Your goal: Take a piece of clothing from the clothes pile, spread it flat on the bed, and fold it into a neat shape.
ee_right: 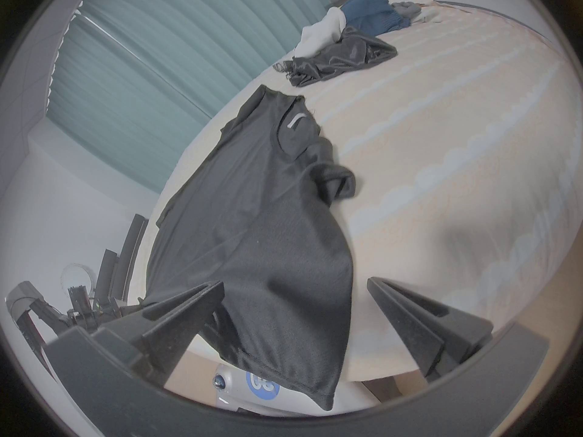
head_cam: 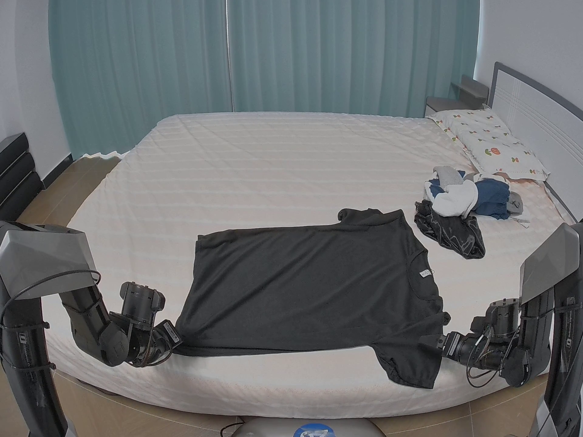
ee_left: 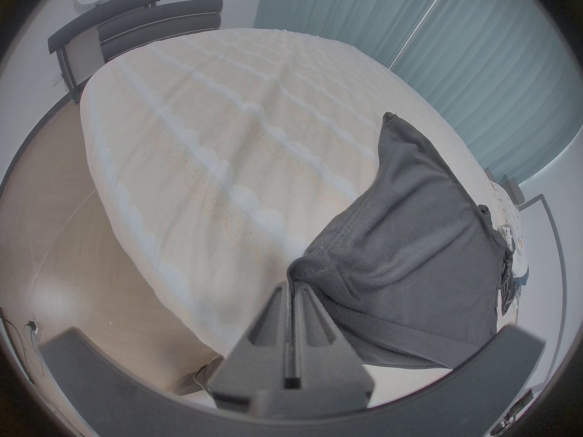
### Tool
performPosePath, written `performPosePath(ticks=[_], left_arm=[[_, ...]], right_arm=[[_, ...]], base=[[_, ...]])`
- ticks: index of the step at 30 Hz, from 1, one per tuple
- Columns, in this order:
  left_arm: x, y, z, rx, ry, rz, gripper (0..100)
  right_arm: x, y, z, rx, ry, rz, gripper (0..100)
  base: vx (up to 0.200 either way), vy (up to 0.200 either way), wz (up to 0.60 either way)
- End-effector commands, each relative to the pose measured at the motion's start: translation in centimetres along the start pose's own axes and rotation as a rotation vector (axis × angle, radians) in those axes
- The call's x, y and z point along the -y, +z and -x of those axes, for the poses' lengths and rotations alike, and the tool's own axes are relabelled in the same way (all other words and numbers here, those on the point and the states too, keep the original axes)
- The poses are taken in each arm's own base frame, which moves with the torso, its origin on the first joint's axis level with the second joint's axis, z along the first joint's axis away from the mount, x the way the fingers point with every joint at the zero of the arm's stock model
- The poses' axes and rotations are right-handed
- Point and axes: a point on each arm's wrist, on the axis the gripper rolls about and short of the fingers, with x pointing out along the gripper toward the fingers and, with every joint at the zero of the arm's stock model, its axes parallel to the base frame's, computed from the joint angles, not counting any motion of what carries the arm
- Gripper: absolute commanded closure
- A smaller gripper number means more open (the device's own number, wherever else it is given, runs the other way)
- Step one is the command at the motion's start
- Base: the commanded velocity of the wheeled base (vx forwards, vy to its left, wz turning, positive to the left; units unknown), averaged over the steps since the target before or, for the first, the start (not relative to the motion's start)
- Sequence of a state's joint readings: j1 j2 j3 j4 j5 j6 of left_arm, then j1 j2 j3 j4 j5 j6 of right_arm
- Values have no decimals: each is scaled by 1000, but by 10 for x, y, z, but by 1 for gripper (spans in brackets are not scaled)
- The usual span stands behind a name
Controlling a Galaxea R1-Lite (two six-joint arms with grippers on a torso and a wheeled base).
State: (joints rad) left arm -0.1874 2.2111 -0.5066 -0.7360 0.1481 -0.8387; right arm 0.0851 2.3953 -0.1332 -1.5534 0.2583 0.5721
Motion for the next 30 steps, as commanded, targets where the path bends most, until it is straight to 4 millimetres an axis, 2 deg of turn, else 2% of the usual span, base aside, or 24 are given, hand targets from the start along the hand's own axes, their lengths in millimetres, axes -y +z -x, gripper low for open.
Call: performPosePath(ticks=[1,2,5,14,23,30], left_arm=[[0,0,0,0,1,0,100],[-1,0,0,-1,3,1,100],[-1,-1,0,-3,5,0,100],[-3,-1,5,-2,8,-11,100],[-15,-3,21,-25,46,-114,100],[-27,-15,27,-151,171,-204,100]], right_arm=[[1,-11,-13,-40,-6,17,0],[2,-12,-15,-41,-16,17,100],[4,-15,-10,-54,-32,32,100],[14,-17,26,-78,-97,89,100],[16,-18,41,-162,-153,92,100],[21,-26,49,-264,-201,154,100]], base=[[0,0,0],[0,0,0],[0,0,0],[0,0,0],[0,0,0],[0,0,0]])
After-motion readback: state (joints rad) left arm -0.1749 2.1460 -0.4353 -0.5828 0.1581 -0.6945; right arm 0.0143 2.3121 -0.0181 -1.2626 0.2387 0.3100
